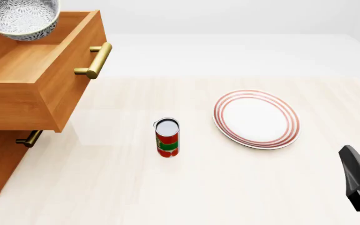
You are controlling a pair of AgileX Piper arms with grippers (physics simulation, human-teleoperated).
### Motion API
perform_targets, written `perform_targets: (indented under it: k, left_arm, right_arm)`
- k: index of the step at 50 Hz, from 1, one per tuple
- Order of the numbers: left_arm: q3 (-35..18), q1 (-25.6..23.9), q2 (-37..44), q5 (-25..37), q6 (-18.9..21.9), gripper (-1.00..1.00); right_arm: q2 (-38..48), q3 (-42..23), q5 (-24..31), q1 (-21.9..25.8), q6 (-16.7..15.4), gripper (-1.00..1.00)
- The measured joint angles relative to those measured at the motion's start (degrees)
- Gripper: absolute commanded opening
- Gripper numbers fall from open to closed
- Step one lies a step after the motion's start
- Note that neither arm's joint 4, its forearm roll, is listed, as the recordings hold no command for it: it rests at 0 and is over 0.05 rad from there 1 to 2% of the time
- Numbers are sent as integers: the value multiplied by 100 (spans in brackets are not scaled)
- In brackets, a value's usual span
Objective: Put the bowl in the top drawer of the cabinet.
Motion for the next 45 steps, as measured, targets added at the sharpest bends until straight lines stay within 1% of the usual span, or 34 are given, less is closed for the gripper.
perform_targets:
  k: [21, 45]
  left_arm:
    - [-79, 70, 237, 2, 133, -100]
    - [13, 81, 325, -60, 204, -100]
  right_arm:
    - [0, 0, 0, 0, 0, 100]
    - [0, 0, 0, 0, 0, 100]
